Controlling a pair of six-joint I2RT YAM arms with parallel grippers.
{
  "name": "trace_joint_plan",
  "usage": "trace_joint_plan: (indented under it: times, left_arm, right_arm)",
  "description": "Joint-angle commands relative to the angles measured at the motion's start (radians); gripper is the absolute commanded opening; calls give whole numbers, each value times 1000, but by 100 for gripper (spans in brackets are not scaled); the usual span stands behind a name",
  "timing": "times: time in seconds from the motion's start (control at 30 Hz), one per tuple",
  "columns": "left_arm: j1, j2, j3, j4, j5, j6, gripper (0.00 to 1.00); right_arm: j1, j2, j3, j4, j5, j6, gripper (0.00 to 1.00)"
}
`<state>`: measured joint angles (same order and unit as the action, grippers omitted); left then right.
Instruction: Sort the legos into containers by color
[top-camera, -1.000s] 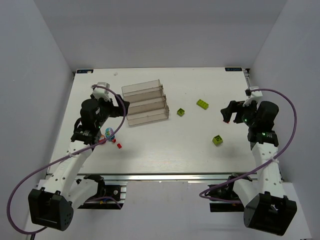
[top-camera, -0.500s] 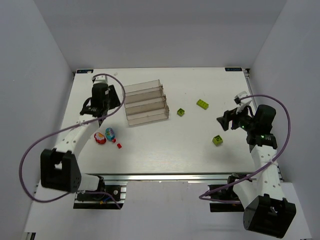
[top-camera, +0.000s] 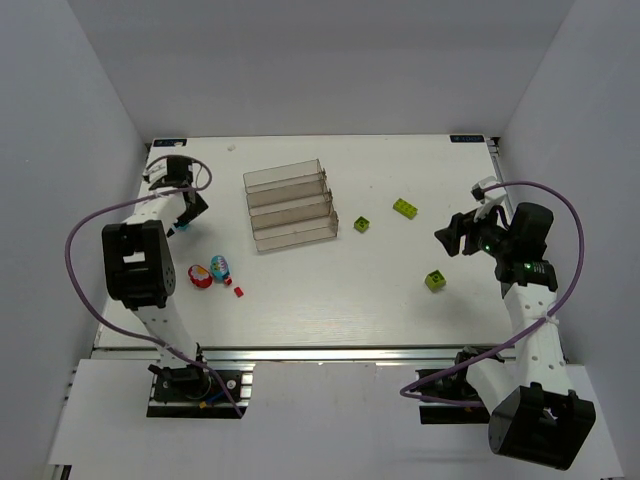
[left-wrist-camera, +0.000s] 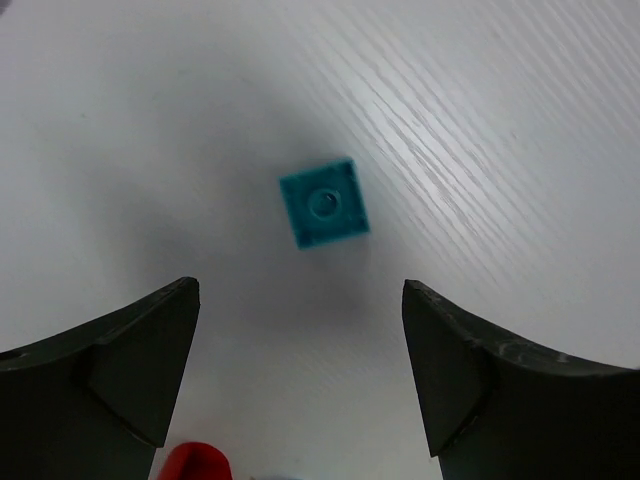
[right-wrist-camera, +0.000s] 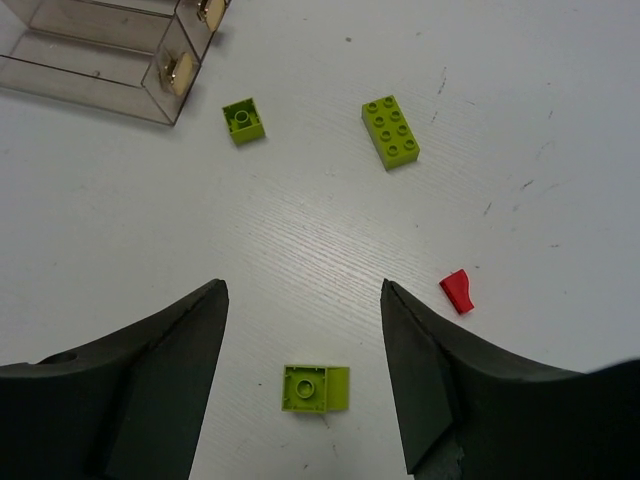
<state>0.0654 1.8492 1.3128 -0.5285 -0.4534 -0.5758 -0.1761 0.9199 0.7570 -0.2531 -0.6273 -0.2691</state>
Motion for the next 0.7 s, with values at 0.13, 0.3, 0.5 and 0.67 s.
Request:
trace_joint_plan:
  times: [0.13,0.3,0.5,0.67]
  left_arm:
    - [82,112,181,-123,28,-133,91]
    - [103,185,221,-105,104,-122,90]
    - [123,231,258,-110,142,-122,80]
    - [132,234,246,-96,160,-121,62]
  right_arm:
    - [1,-13,45,-12,-9,4,68]
    - [3,-19,45,-15,-15,13,69]
    - [1,-16,42,-6,0,16,69]
    - [0,-16,42,-5,11,16,69]
